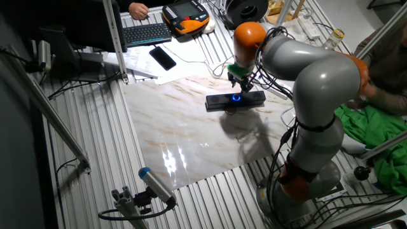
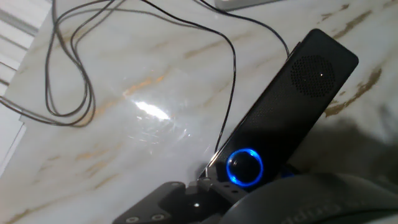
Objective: Turn the knob to decrease the volume of the speaker
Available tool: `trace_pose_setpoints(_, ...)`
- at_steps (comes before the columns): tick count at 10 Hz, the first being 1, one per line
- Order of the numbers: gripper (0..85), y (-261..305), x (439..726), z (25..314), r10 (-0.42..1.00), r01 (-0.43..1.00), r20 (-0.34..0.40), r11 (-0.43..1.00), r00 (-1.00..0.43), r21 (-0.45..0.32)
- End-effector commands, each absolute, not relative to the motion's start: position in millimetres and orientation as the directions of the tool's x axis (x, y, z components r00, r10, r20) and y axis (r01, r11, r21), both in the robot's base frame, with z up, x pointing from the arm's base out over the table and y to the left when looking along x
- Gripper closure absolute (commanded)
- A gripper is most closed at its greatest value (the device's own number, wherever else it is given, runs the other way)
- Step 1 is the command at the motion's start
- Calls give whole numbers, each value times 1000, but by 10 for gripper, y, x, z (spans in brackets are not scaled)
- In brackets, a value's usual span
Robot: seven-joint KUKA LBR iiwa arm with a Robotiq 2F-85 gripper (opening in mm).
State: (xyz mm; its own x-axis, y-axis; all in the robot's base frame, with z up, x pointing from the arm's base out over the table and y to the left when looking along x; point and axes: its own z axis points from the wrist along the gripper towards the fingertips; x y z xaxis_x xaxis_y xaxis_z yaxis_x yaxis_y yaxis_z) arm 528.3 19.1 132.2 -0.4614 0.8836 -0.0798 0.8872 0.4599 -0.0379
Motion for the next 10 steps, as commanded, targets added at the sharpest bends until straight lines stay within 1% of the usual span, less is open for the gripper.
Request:
trace_pose_setpoints(1,340,199,5276,1286,891,895,-87,444,-446,-36)
trace_pose_setpoints(6,340,150,5289,1110,908,912,-99,409,-408,-12)
trace_pose_setpoints(10,340,179,5238,980,916,923,-125,384,-381,-1)
